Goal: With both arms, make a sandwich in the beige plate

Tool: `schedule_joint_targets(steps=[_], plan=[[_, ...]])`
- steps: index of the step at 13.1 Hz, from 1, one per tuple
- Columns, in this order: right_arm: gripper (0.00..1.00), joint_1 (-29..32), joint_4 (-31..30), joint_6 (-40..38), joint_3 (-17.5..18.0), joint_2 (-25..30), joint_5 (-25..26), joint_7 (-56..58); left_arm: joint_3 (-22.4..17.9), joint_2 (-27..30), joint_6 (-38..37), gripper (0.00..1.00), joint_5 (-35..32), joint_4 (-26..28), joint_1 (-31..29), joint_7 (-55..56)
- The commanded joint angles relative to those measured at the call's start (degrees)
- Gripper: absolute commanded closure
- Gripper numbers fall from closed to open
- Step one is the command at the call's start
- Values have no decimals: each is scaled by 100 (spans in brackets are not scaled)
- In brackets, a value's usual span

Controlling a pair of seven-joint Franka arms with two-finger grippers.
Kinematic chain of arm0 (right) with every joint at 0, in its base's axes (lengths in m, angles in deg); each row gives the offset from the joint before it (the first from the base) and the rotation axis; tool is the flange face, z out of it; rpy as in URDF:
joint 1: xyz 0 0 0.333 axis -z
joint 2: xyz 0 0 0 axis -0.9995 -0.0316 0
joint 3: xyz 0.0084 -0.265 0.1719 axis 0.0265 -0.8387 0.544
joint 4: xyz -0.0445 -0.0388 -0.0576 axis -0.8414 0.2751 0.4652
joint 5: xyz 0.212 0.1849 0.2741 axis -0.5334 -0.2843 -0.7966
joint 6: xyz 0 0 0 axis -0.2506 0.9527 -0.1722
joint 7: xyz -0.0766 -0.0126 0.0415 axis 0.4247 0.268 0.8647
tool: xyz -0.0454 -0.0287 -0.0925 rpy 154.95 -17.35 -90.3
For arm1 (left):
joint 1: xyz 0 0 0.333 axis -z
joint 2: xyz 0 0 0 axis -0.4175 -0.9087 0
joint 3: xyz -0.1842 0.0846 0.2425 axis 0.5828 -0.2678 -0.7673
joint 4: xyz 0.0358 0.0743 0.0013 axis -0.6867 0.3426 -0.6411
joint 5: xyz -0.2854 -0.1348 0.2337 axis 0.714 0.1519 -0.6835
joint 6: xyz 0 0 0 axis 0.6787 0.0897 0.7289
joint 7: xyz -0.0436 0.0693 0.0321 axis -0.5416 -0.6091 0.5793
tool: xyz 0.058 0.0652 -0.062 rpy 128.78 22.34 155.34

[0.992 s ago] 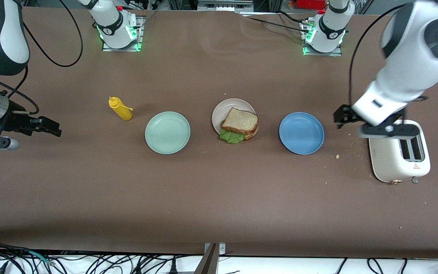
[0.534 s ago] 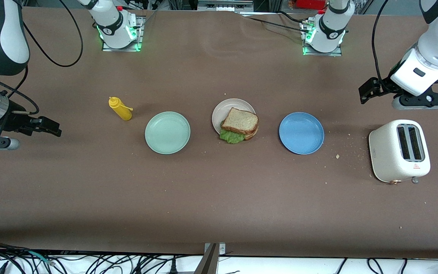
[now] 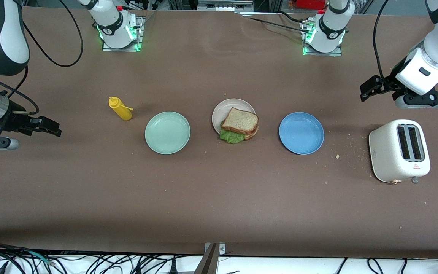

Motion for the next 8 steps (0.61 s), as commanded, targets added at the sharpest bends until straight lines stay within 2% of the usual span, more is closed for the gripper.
schedule_joint_targets(steps=[1,8], plan=[[1,-12,-25,-27,-12,57,84,2,-78,57,-154,0,113,-77,66,-83],[0,-21,10,-80,-12,74,93,29,-77,5,-163,0,104,-103,4,-91]])
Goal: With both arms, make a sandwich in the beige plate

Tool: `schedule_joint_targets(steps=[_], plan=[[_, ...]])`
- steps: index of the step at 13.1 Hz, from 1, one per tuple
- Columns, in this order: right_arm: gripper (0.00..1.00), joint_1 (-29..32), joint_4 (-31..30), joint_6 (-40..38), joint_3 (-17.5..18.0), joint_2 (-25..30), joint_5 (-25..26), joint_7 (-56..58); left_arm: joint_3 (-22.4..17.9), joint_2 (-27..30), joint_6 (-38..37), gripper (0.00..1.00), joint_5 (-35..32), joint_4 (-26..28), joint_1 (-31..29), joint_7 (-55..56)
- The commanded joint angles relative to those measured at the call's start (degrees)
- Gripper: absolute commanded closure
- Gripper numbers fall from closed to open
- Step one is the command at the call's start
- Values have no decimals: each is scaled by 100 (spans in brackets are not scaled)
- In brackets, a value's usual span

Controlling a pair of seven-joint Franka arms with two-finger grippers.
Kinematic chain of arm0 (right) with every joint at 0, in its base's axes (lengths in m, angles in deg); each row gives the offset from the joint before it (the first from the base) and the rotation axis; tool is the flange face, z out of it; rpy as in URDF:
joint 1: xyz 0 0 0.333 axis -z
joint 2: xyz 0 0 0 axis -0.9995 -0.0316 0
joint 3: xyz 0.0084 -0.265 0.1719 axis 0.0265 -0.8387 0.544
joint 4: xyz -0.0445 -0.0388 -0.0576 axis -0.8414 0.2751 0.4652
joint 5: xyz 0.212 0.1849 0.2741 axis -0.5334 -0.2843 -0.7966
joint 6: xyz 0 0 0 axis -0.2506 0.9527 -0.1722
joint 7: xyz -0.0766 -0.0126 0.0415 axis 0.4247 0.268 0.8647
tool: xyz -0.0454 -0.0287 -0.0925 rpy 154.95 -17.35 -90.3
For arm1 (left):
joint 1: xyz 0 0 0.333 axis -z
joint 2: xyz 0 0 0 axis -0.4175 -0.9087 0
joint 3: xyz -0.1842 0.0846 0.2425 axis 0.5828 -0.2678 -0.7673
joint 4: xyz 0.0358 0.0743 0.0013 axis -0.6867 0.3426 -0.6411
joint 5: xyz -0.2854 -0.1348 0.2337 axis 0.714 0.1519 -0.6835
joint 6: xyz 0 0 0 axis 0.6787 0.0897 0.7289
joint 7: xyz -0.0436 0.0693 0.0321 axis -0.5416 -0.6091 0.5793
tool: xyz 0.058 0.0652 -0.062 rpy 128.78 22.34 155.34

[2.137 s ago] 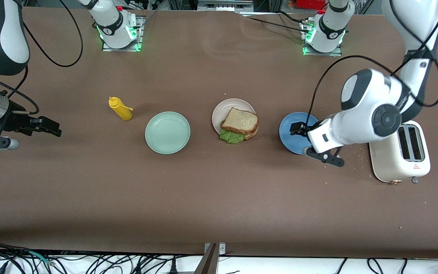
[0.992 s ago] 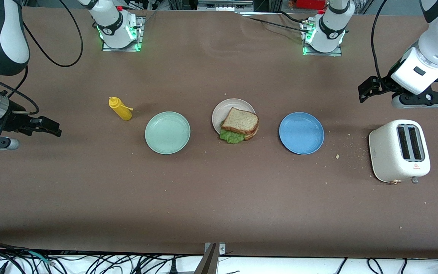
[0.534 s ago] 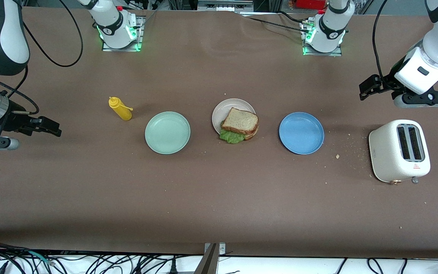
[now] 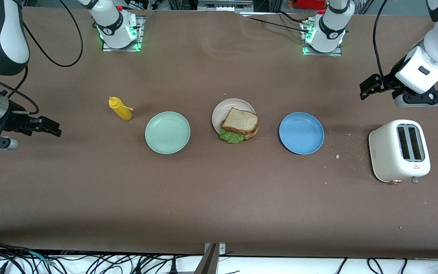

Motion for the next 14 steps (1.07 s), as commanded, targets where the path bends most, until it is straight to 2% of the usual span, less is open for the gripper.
schedule_joint_targets(steps=[1,14], plan=[[0,-30,9,-80,-12,74,93,11,-43,-28,-132,0,104,-137,2,-92],[0,-38,115,-89,-4,38,41,29,-69,-213,-115,0,95,-216,-7,-92]])
